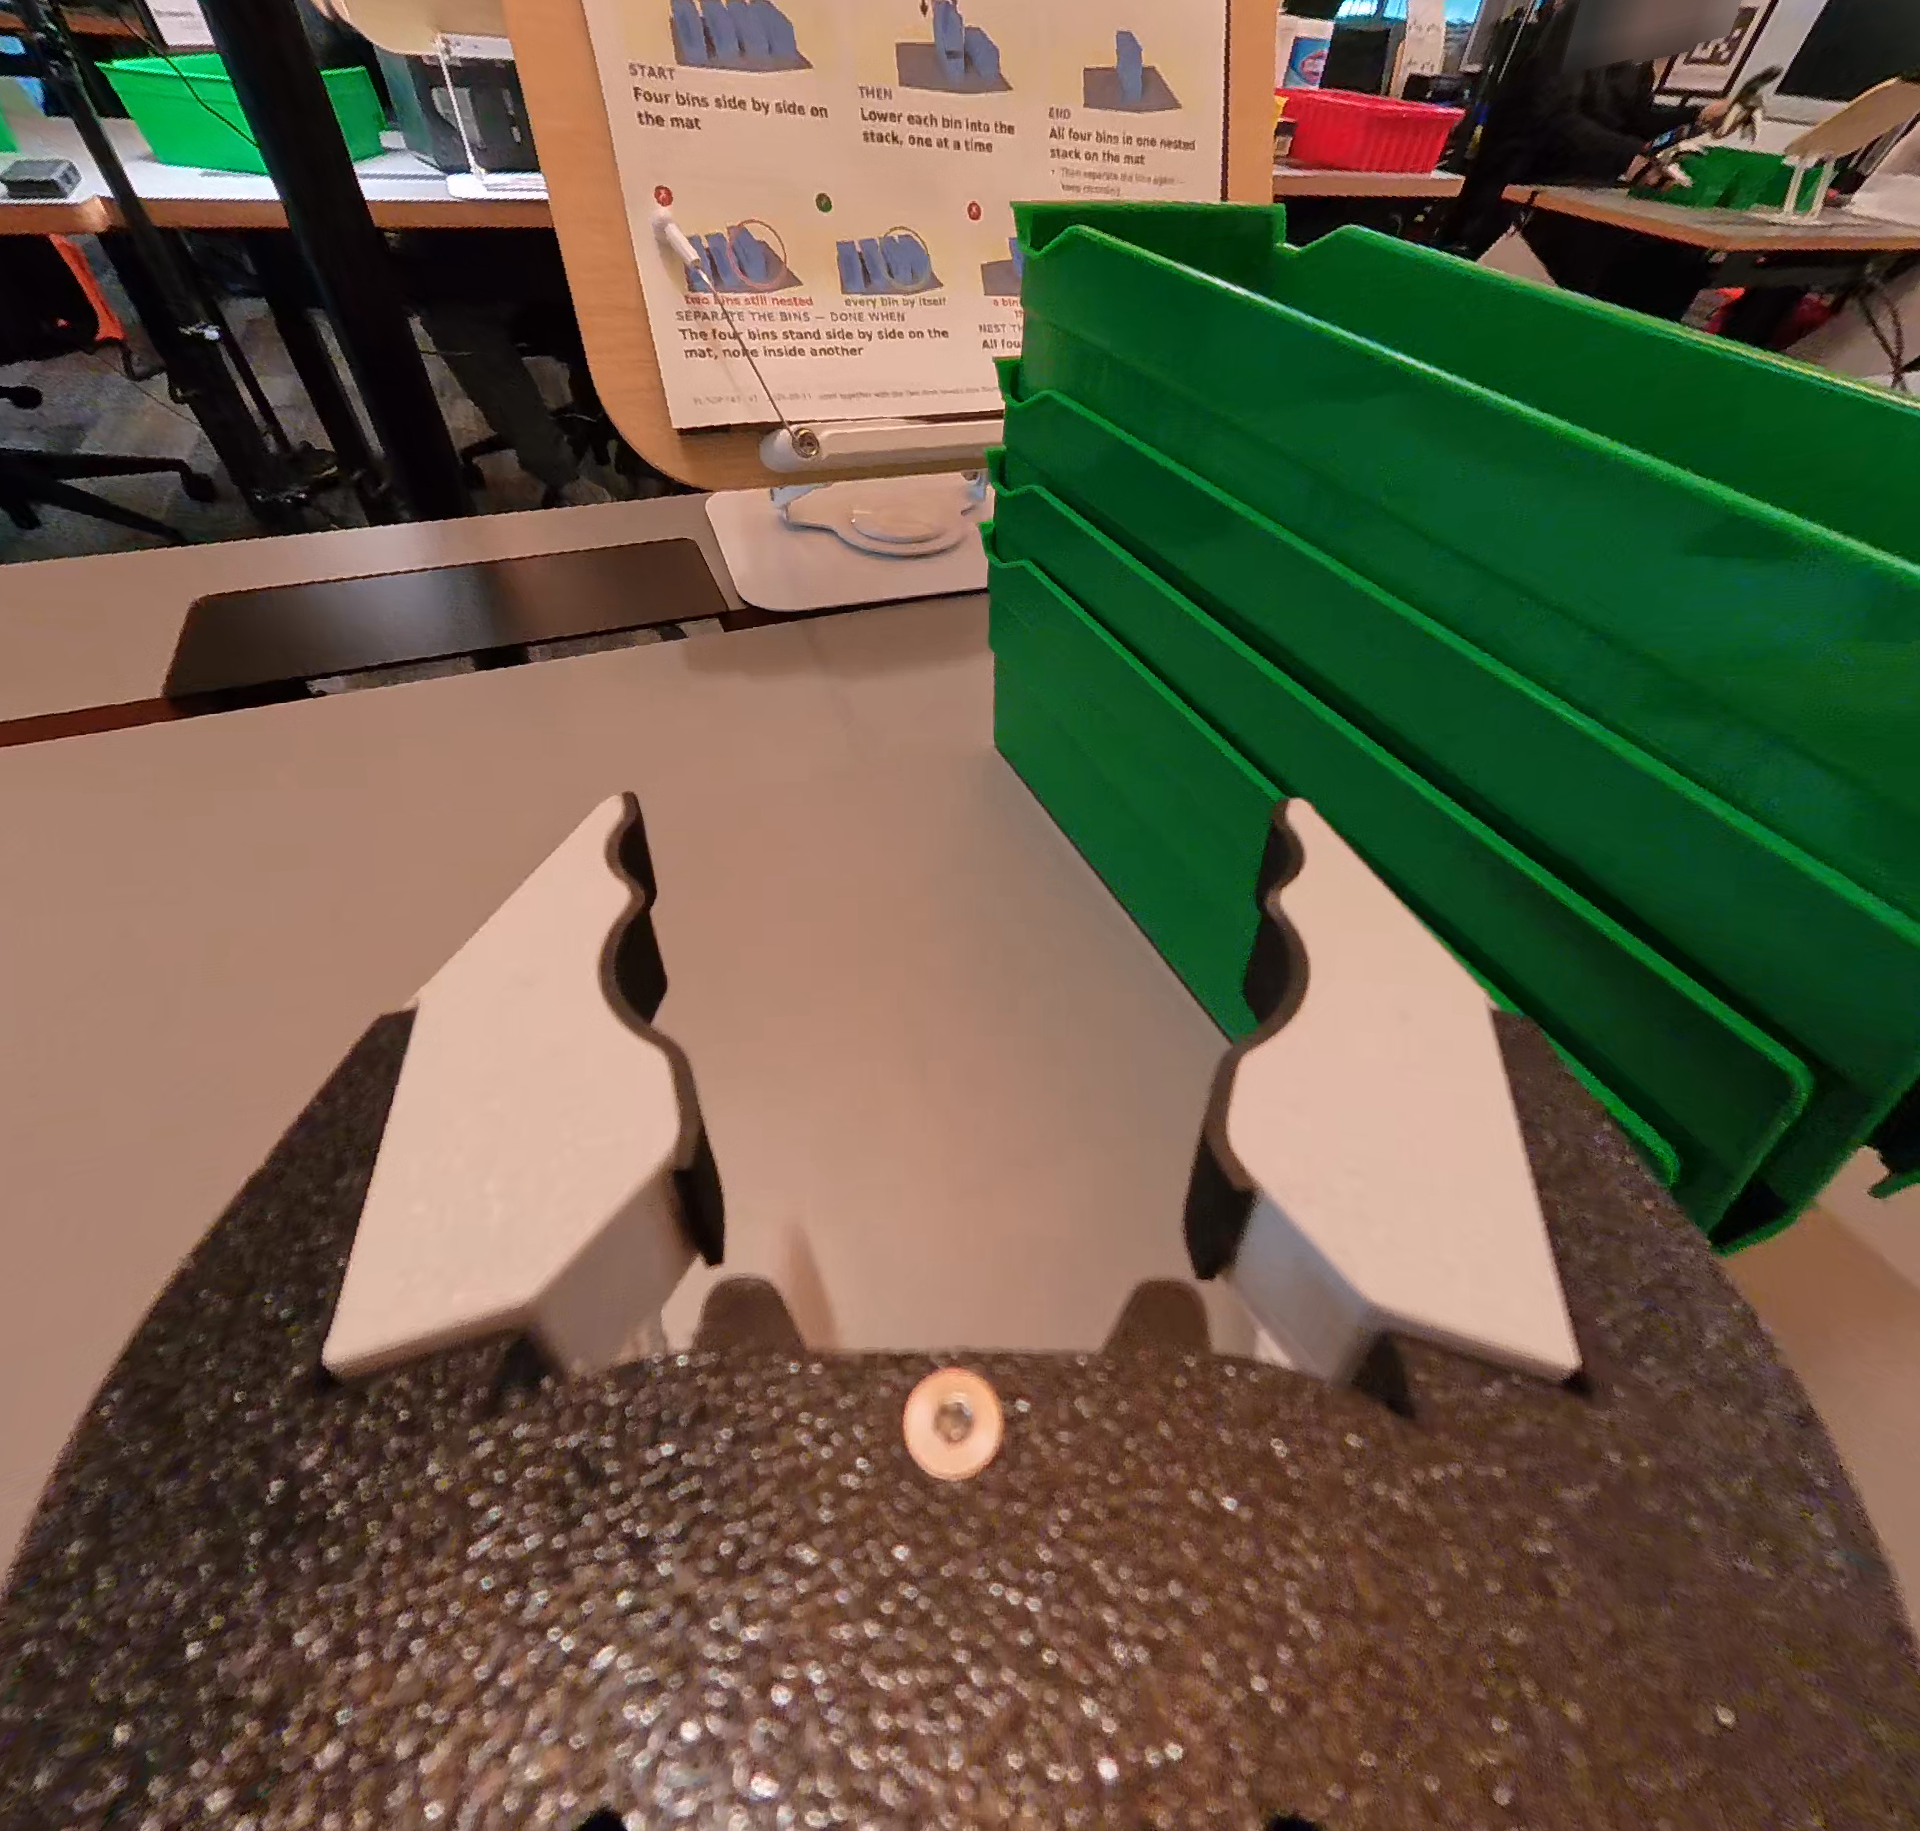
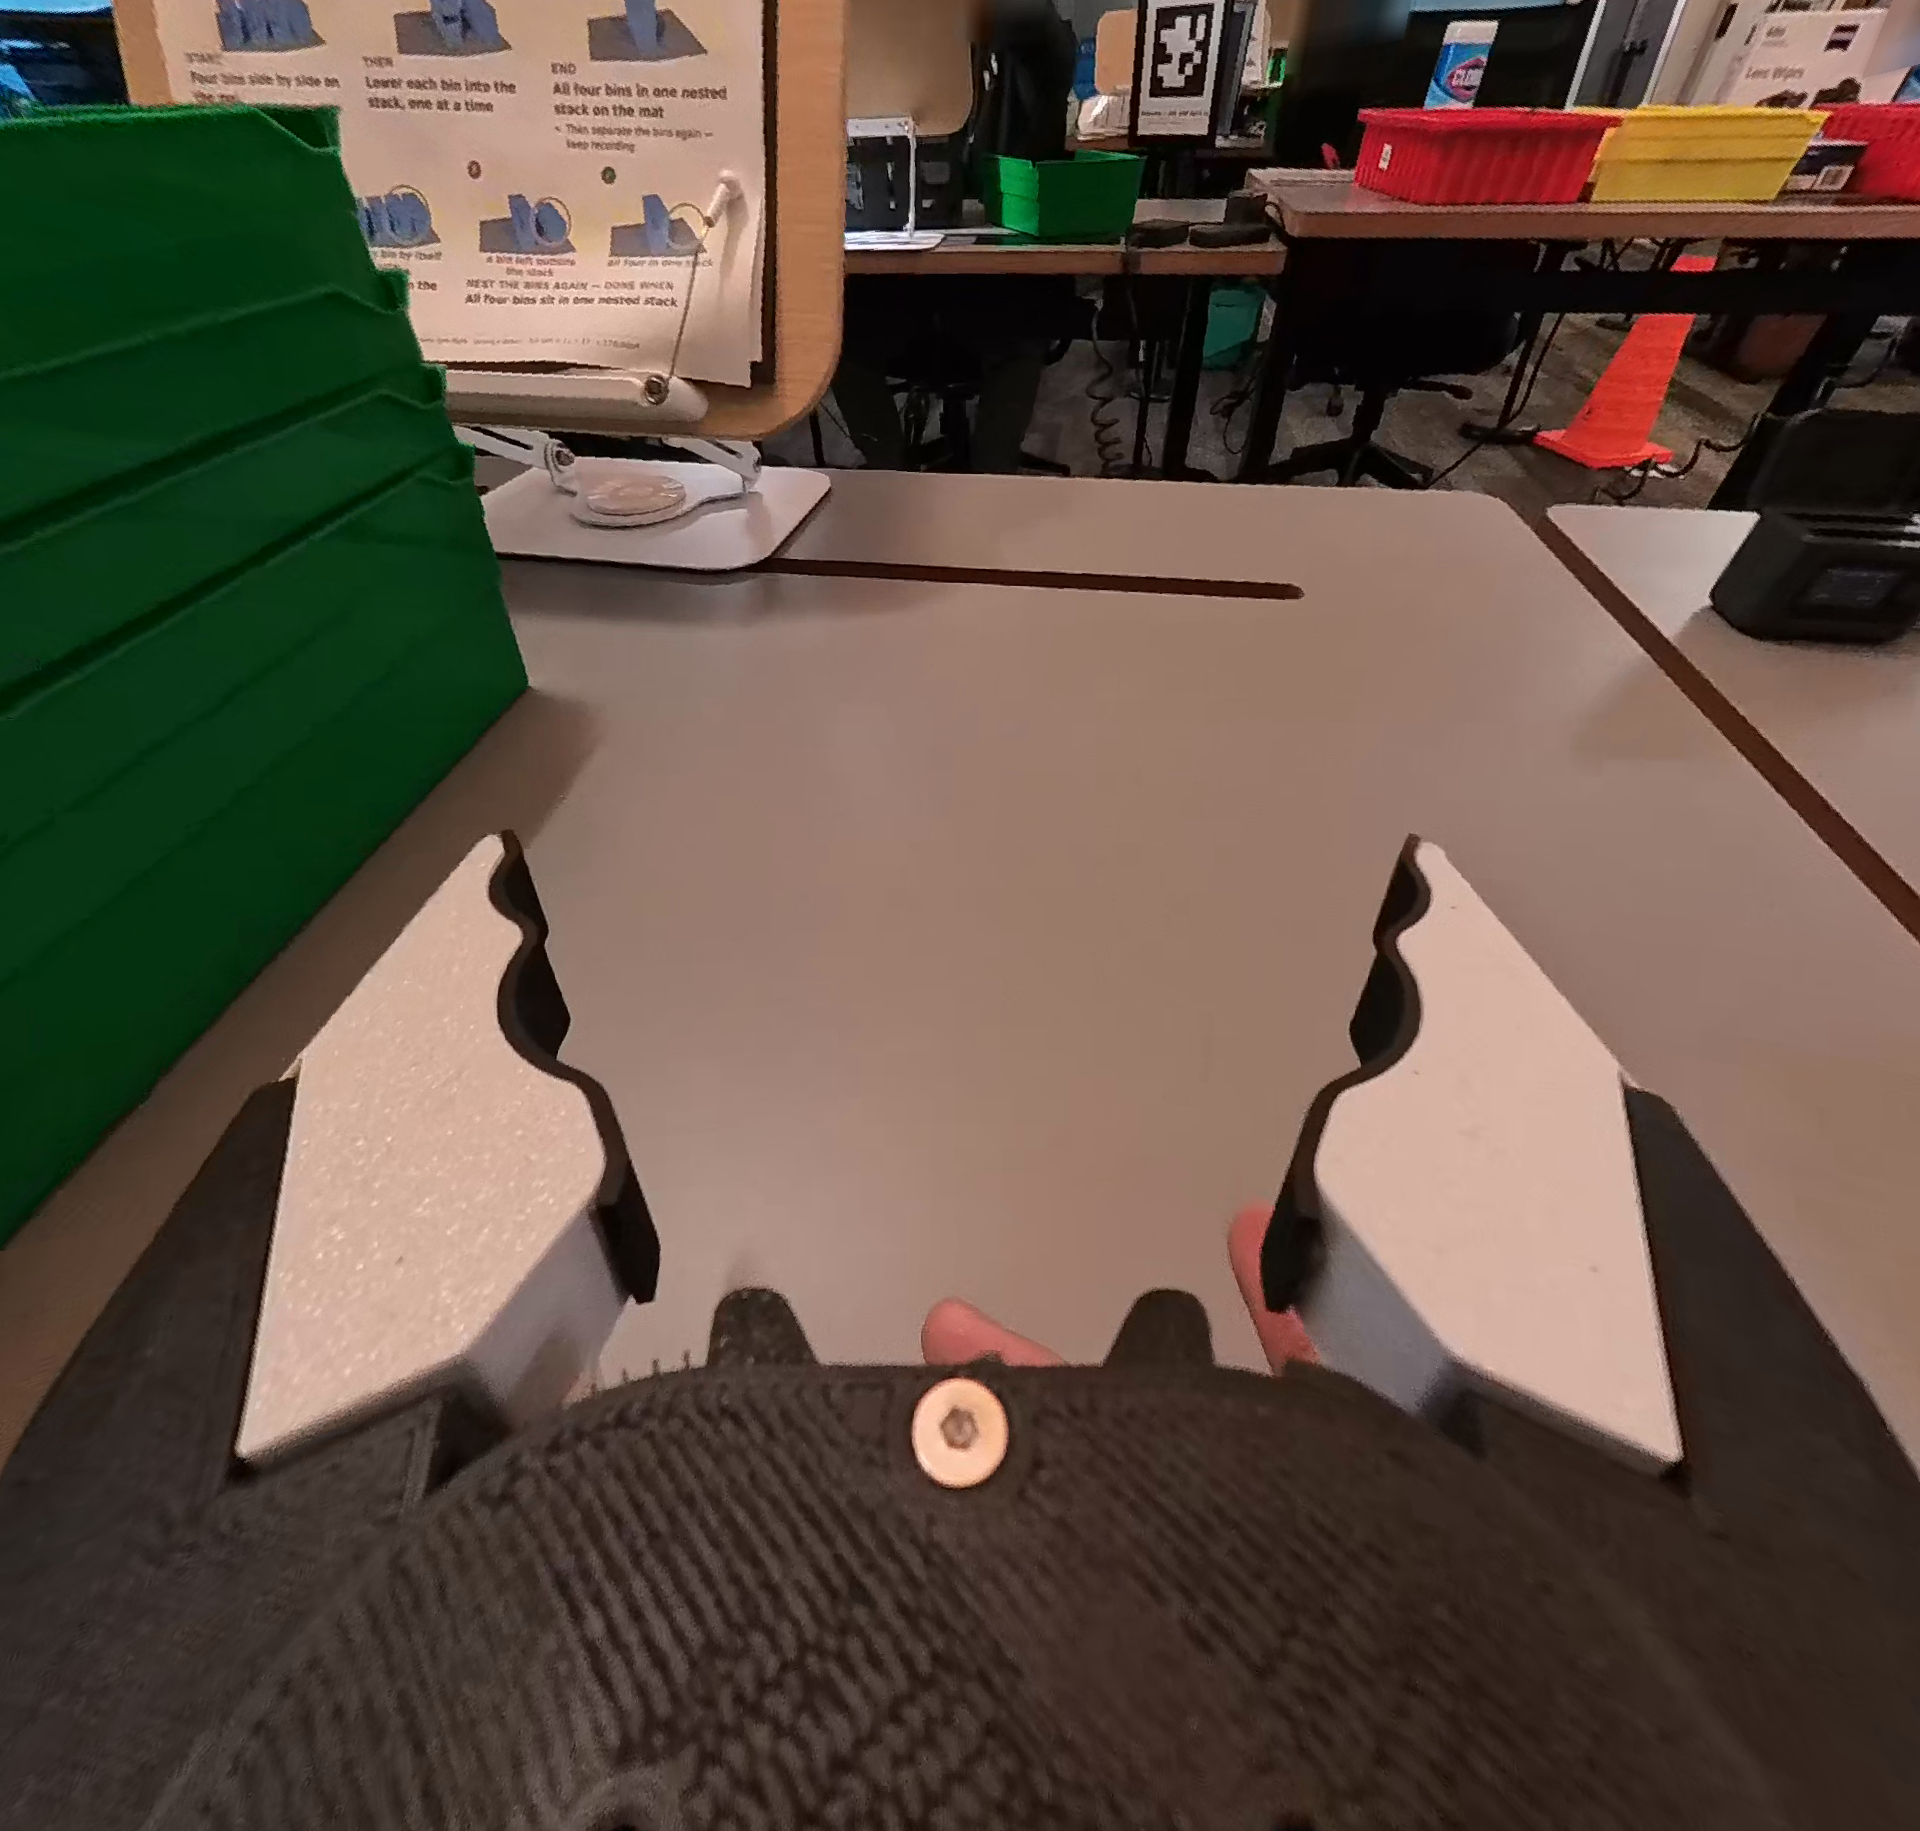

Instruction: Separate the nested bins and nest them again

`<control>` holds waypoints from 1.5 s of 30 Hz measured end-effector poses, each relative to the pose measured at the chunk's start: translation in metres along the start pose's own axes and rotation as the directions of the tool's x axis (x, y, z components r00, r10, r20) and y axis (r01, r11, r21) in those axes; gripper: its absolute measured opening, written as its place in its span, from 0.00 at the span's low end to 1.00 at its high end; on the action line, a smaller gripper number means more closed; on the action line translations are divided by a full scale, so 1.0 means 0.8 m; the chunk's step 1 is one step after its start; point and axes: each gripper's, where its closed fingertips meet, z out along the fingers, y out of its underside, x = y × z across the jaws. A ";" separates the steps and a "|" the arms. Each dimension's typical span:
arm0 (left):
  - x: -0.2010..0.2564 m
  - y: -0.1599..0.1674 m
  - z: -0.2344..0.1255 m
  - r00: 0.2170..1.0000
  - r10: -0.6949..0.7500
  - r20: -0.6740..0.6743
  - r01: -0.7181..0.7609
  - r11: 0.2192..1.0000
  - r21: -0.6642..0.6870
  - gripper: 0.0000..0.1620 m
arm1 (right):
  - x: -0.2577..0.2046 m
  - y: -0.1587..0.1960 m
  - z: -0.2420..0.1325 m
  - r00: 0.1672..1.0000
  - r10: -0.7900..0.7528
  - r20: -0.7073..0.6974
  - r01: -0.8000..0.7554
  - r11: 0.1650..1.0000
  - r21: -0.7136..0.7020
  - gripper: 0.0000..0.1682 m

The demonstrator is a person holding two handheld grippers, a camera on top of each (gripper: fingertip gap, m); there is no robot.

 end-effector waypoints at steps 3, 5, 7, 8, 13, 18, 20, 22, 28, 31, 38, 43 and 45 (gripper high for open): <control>0.003 0.003 0.001 1.000 0.007 -0.006 -0.007 1.000 -0.016 0.70 | -0.008 -0.005 -0.003 1.000 -0.013 0.021 0.013 1.000 0.008 0.89; 0.006 0.004 -0.001 1.000 0.012 -0.007 -0.013 1.000 -0.027 0.70 | -0.009 -0.008 -0.007 1.000 -0.023 0.019 0.023 1.000 0.011 0.89; 0.006 0.002 -0.003 1.000 0.019 -0.003 -0.020 1.000 -0.022 0.70 | -0.006 -0.010 -0.013 0.999 -0.037 0.008 0.037 0.999 0.008 0.89; 0.005 0.001 -0.004 1.000 0.022 0.003 -0.022 1.000 -0.020 0.70 | -0.001 -0.010 -0.016 0.999 -0.039 -0.008 0.039 0.999 0.005 0.90; -0.005 0.002 -0.011 0.999 0.024 0.041 -0.022 0.999 -0.029 0.70 | 0.021 -0.006 -0.033 0.998 -0.022 -0.063 0.021 1.000 -0.010 0.92; -0.008 -0.007 -0.026 0.996 0.004 0.087 -0.003 1.000 -0.014 0.70 | 0.037 0.005 -0.040 0.996 -0.036 -0.081 0.036 0.999 -0.007 0.92; -0.007 -0.012 -0.032 0.995 -0.003 0.103 0.004 1.000 -0.008 0.70 | 0.042 0.010 -0.040 0.996 -0.035 -0.078 0.032 0.999 -0.039 0.92; -0.001 -0.016 -0.035 0.995 -0.015 0.098 0.017 1.000 -0.019 0.71 | 0.047 0.006 -0.044 0.996 -0.038 -0.086 0.037 0.999 -0.020 0.92; 0.031 -0.048 -0.031 0.997 -0.040 0.071 0.044 0.997 -0.066 0.74 | 0.050 0.009 -0.046 0.997 -0.026 -0.072 0.024 0.999 -0.030 0.92; 0.061 -0.075 -0.022 0.995 -0.099 0.023 0.101 0.989 -0.106 0.75 | 0.046 0.006 -0.047 0.998 -0.030 -0.056 0.028 0.999 -0.028 0.92; 0.140 -0.127 0.022 0.981 -0.184 -0.059 0.151 0.923 -0.355 0.77 | 0.041 0.019 -0.043 0.997 -0.061 -0.044 0.057 0.995 -0.081 0.93; 0.164 -0.126 0.059 1.000 -0.028 0.015 0.031 0.819 -0.573 0.77 | 0.033 0.016 -0.043 0.999 -0.042 -0.021 0.040 0.996 -0.075 0.93; 0.174 -0.119 0.070 1.000 0.006 0.023 0.010 0.766 -0.643 0.78 | 0.028 0.011 -0.044 0.999 -0.038 -0.012 0.038 0.997 -0.062 0.93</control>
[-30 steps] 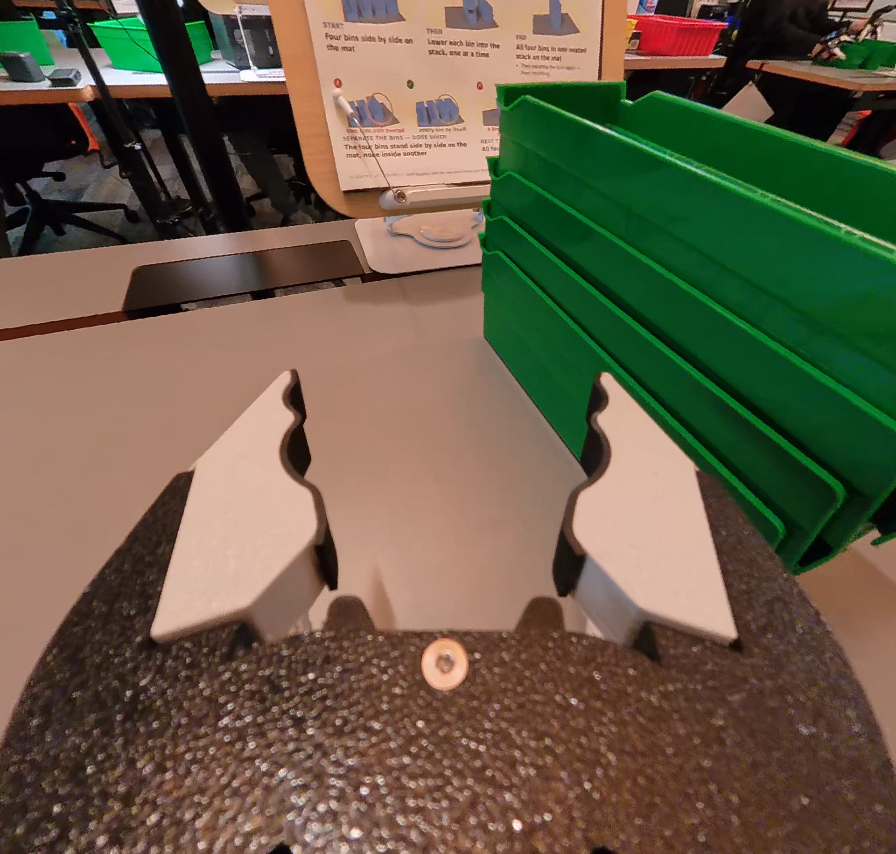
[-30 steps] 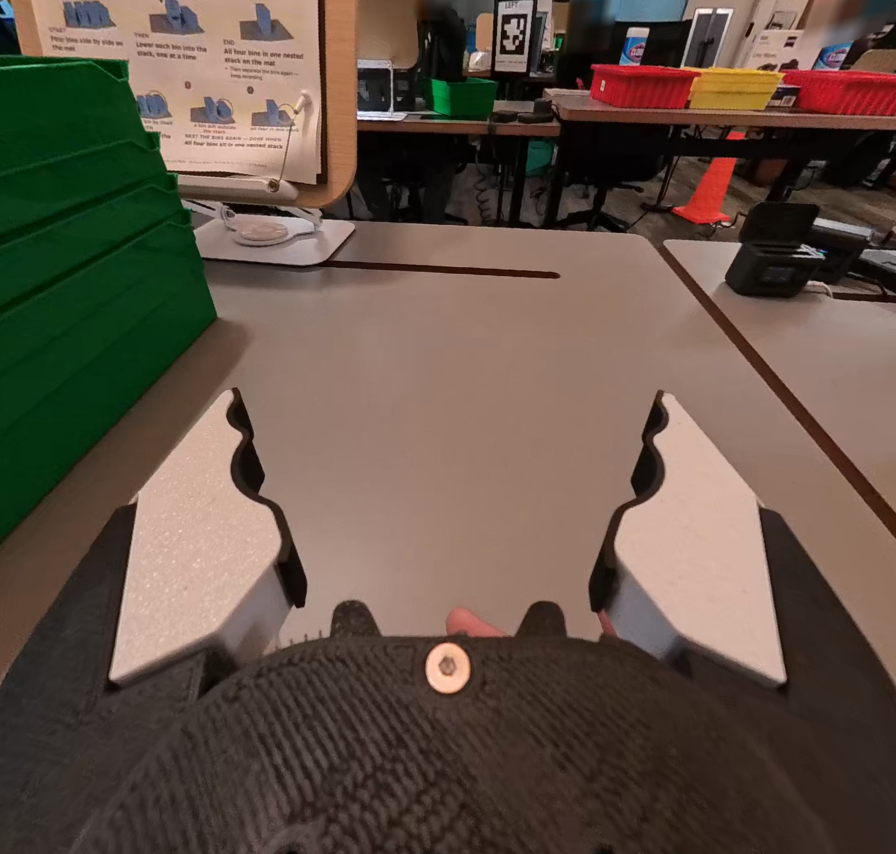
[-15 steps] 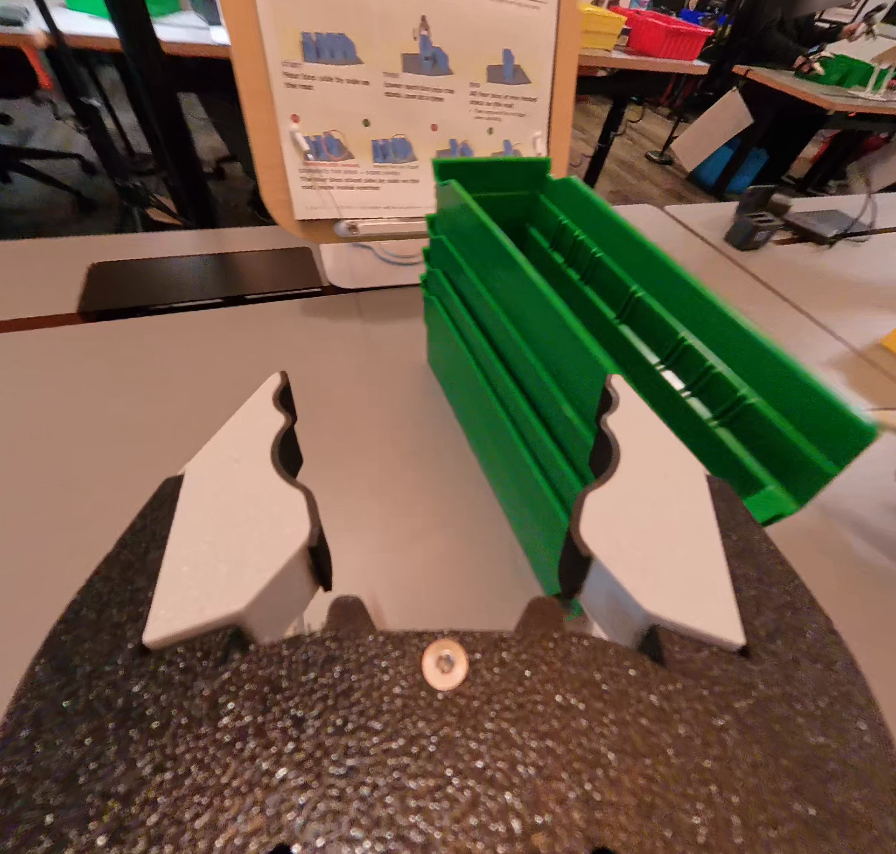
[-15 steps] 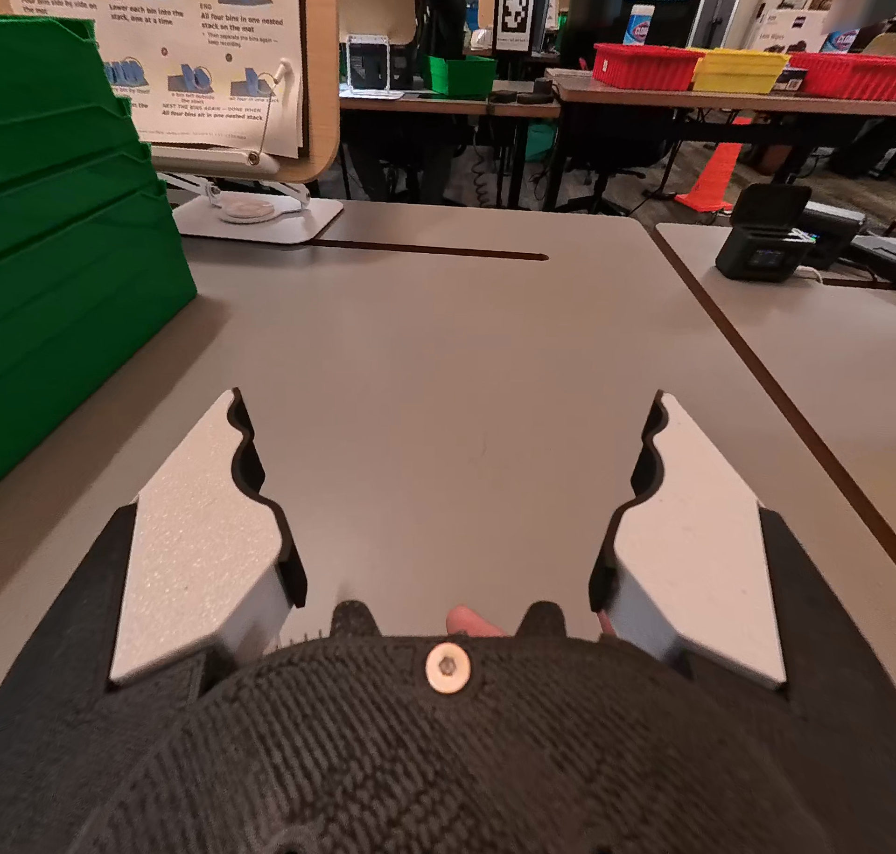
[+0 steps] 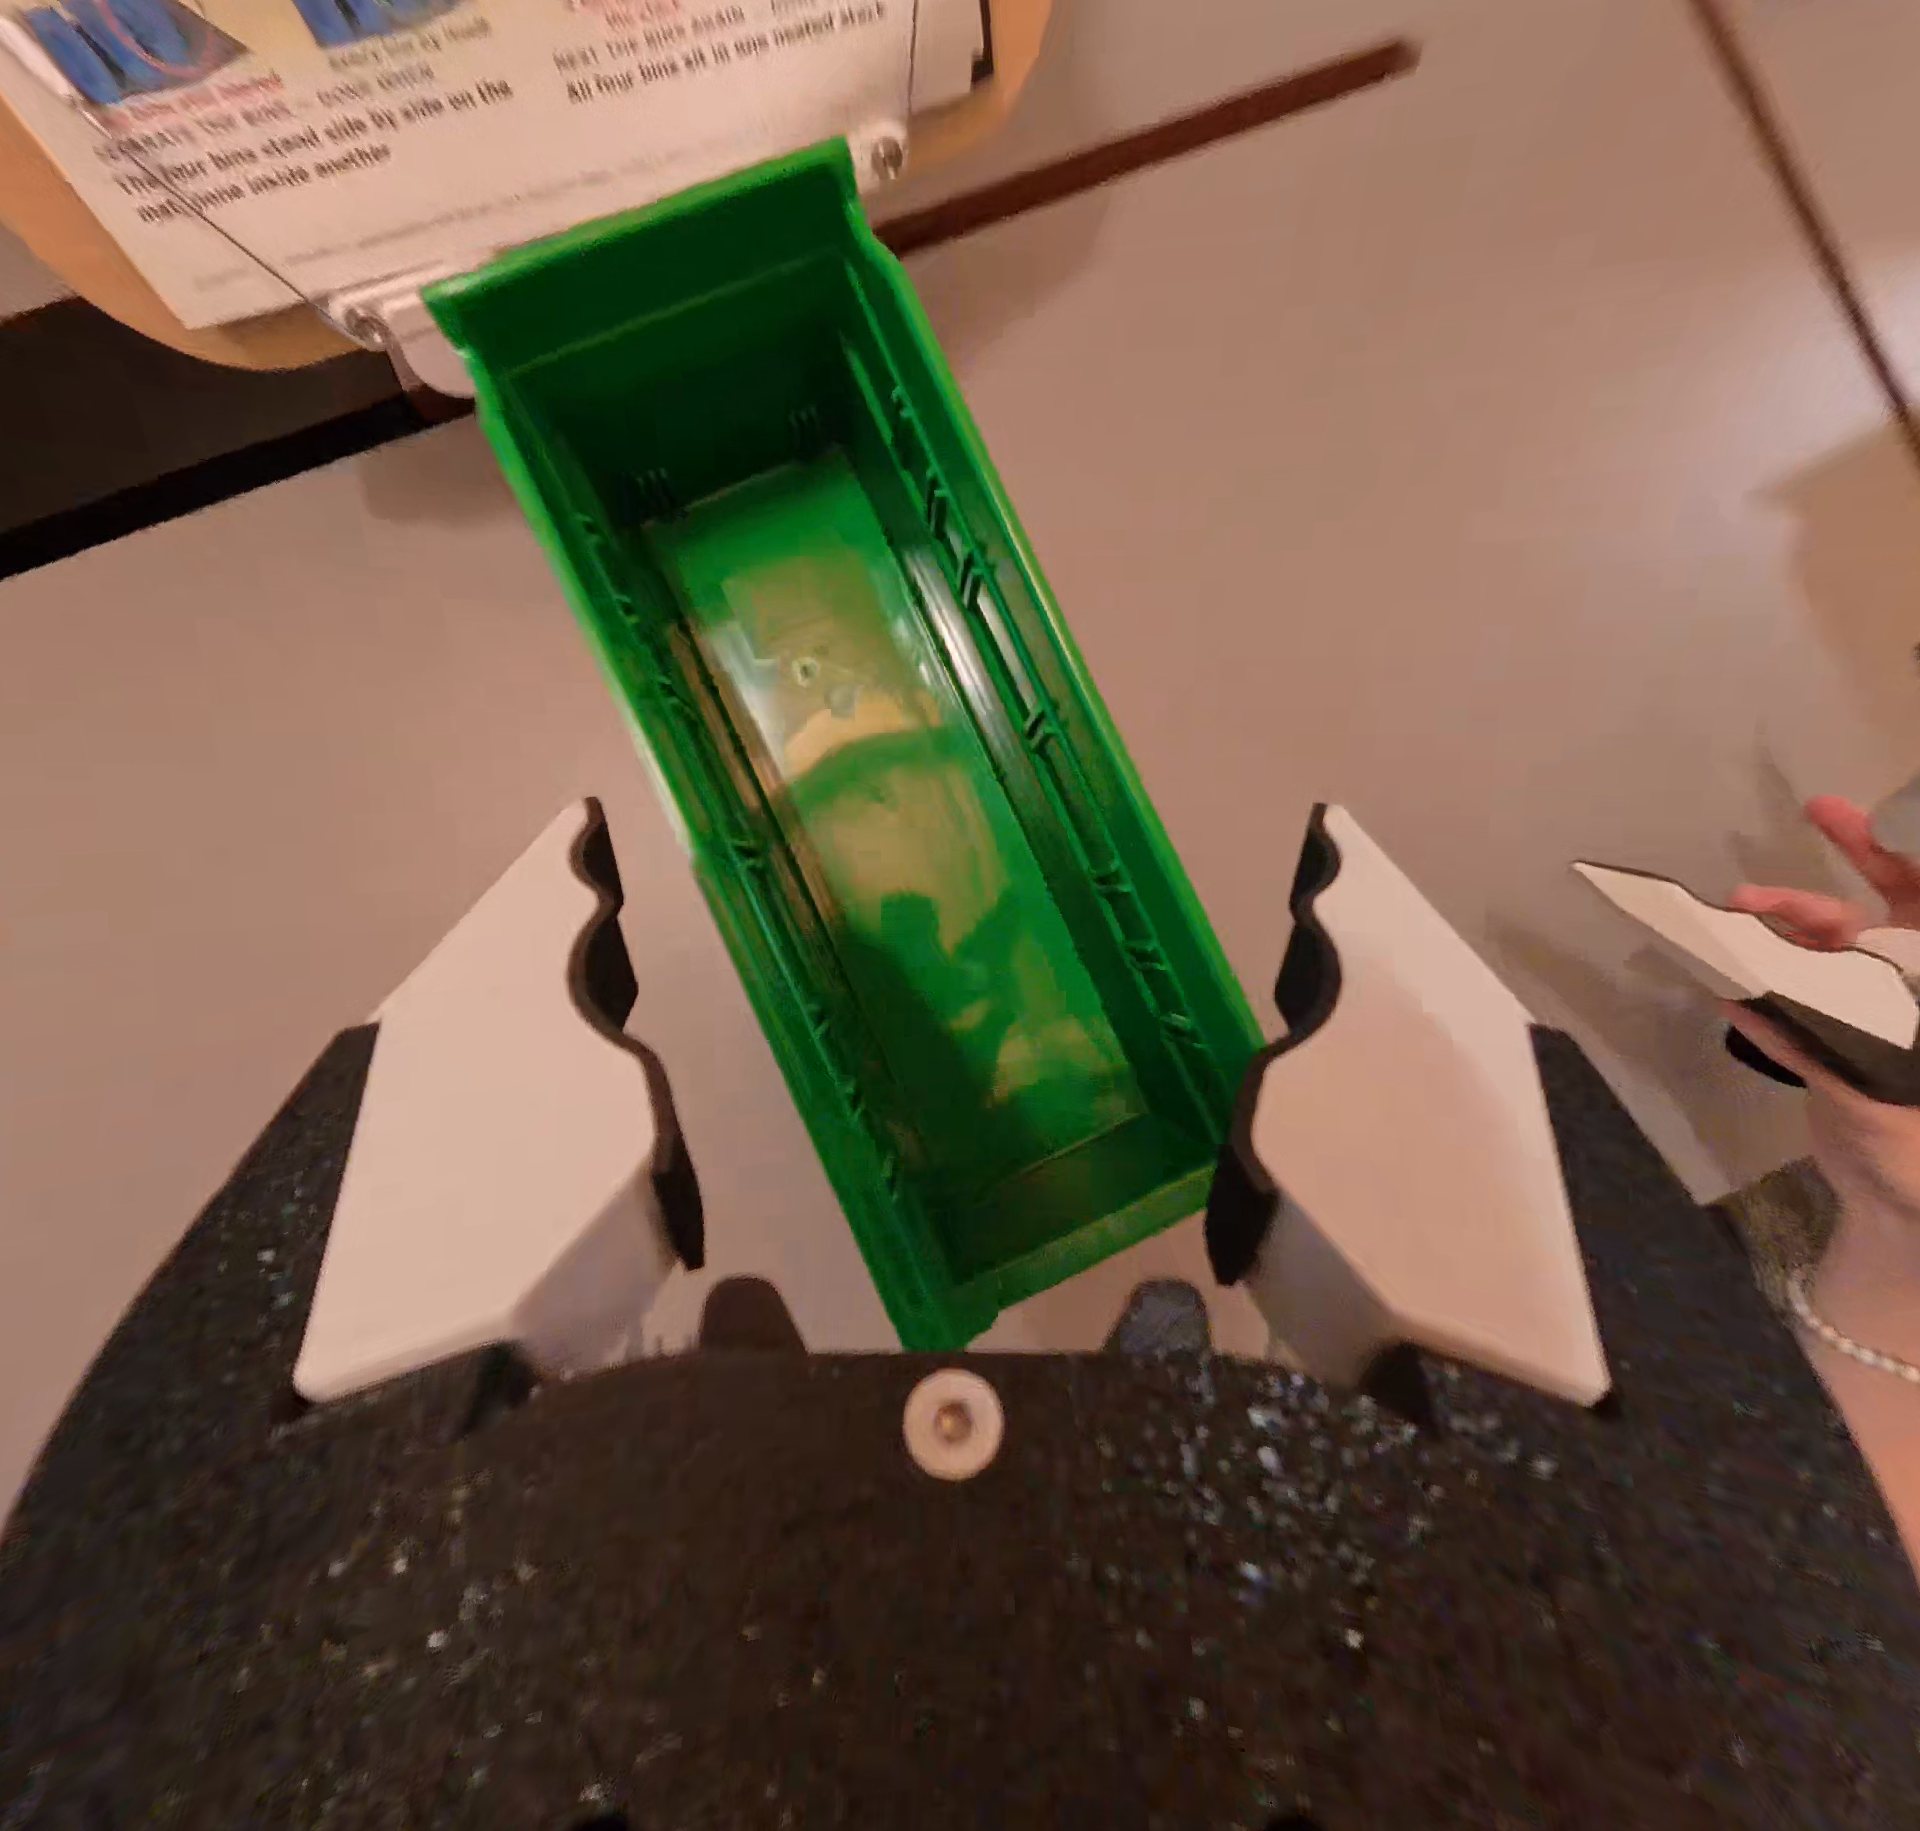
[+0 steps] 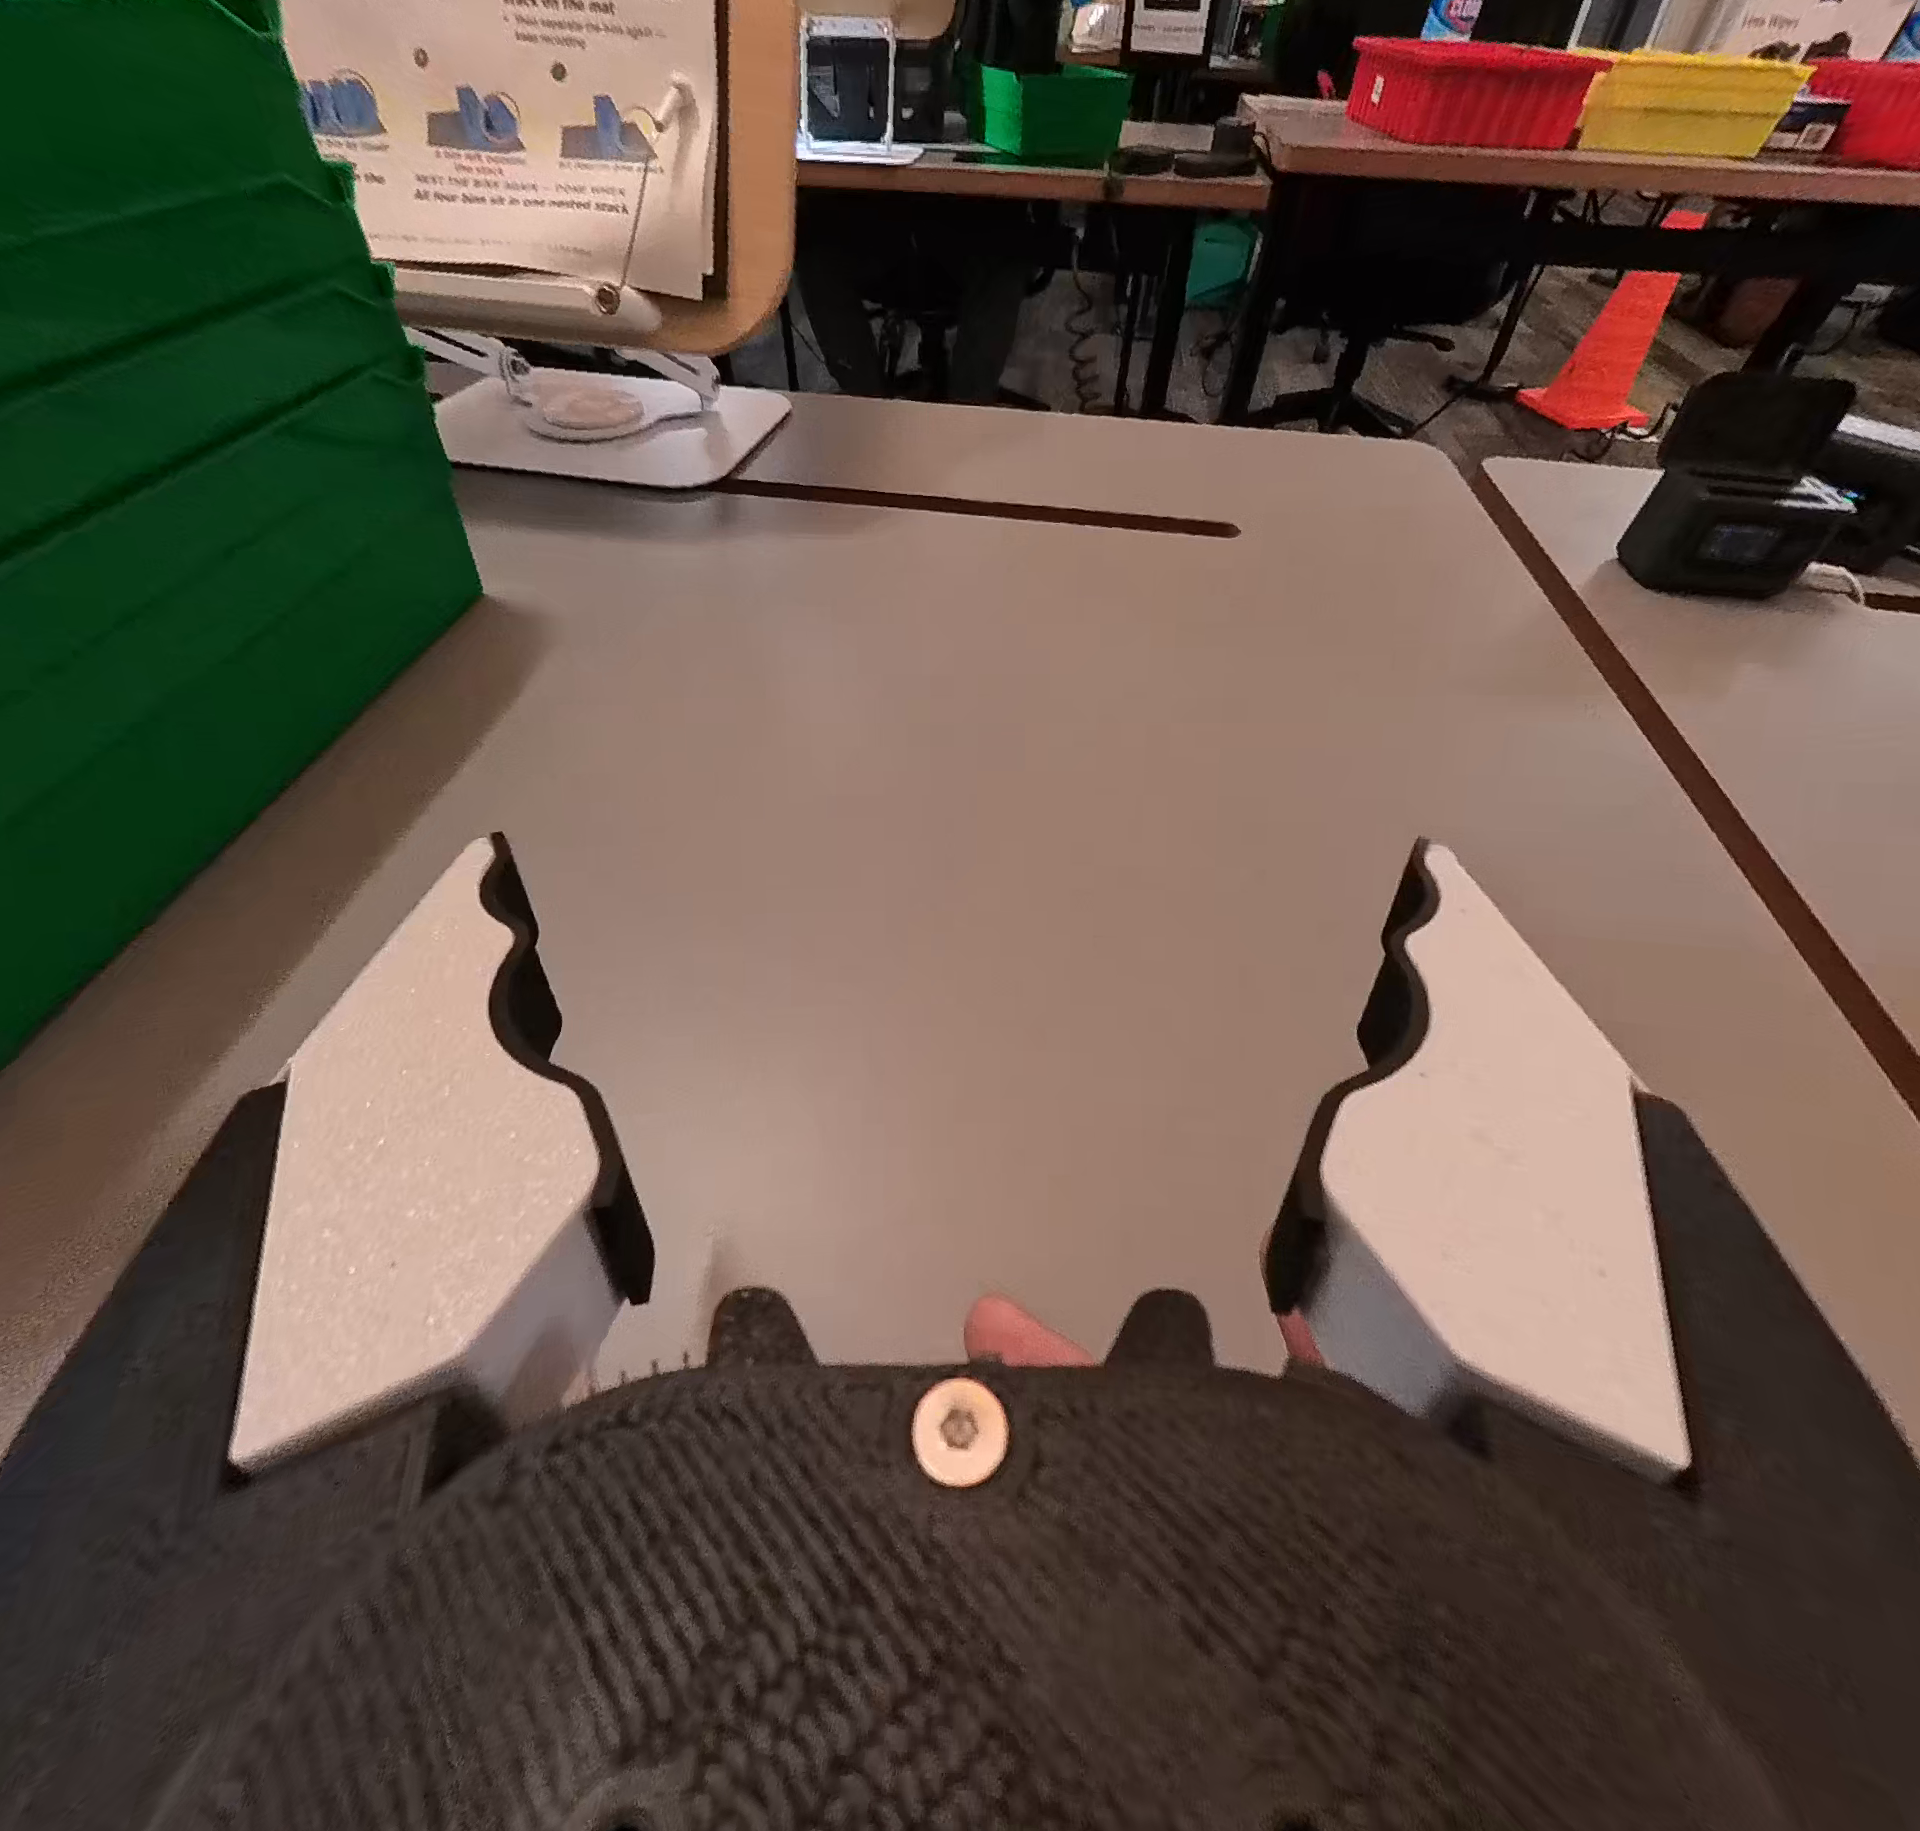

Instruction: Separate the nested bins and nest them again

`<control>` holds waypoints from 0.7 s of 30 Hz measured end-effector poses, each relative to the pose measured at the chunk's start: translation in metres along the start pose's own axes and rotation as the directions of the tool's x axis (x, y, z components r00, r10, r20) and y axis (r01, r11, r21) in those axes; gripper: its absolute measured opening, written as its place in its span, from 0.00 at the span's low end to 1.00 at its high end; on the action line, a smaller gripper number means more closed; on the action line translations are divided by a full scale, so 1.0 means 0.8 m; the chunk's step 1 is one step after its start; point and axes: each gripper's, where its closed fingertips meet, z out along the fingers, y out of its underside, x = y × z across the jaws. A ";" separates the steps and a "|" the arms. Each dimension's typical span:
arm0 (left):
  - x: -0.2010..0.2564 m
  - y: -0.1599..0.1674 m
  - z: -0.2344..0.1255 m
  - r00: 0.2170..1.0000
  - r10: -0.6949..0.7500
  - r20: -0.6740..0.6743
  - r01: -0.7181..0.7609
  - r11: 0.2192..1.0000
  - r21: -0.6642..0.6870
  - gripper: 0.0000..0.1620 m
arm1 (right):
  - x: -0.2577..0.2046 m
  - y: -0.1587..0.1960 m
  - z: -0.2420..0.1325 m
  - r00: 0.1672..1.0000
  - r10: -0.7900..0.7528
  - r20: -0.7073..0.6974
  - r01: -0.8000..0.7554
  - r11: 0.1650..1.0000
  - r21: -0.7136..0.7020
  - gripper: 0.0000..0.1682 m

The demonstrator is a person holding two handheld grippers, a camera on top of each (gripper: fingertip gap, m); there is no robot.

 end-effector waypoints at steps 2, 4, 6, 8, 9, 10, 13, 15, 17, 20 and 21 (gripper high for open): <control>0.002 0.002 0.014 1.000 -0.001 0.028 0.003 0.997 -0.081 0.78 | -0.004 -0.002 0.000 1.000 -0.003 0.008 0.003 1.000 0.002 0.93; -0.006 -0.001 0.028 0.997 -0.027 0.079 0.037 0.991 -0.125 0.79 | -0.008 -0.002 0.000 1.000 -0.007 0.016 0.006 1.000 0.002 0.93; -0.009 -0.002 0.041 0.994 -0.070 0.083 0.083 0.983 -0.162 0.80 | -0.012 -0.003 0.000 1.000 -0.011 0.022 0.011 1.000 0.005 0.93; -0.012 0.000 0.052 0.990 -0.110 0.087 0.126 0.971 -0.203 0.83 | -0.013 -0.002 0.001 1.000 -0.015 0.026 0.015 1.000 0.001 0.93; -0.012 0.002 0.057 0.989 -0.120 0.089 0.137 0.965 -0.223 0.84 | -0.013 -0.002 0.001 1.000 -0.014 0.028 0.014 1.000 -0.001 0.93; -0.013 0.006 0.061 0.988 -0.120 0.093 0.140 0.958 -0.251 0.87 | -0.013 -0.001 0.002 1.000 -0.013 0.028 0.013 1.000 -0.002 0.93; -0.025 0.025 0.069 0.982 -0.083 0.169 0.138 0.926 -0.350 0.88 | -0.009 0.002 0.004 1.000 0.000 0.028 0.000 1.000 -0.009 0.93; -0.032 0.037 0.072 0.976 -0.054 0.209 0.138 0.902 -0.410 0.90 | -0.006 0.004 0.005 1.000 0.010 0.026 -0.010 1.000 -0.014 0.93; -0.028 0.043 0.074 0.976 -0.086 0.198 0.168 0.880 -0.444 0.86 | -0.002 0.007 0.007 1.000 0.018 0.022 -0.018 1.000 -0.019 0.92; -0.022 0.055 0.076 0.976 -0.100 0.193 0.185 0.844 -0.503 0.85 | 0.003 0.009 0.008 0.999 0.028 0.017 -0.027 0.999 -0.025 0.92; -0.020 0.060 0.076 0.977 -0.095 0.191 0.184 0.827 -0.531 0.86 | 0.004 0.010 0.008 1.000 0.026 0.012 -0.026 0.999 -0.028 0.92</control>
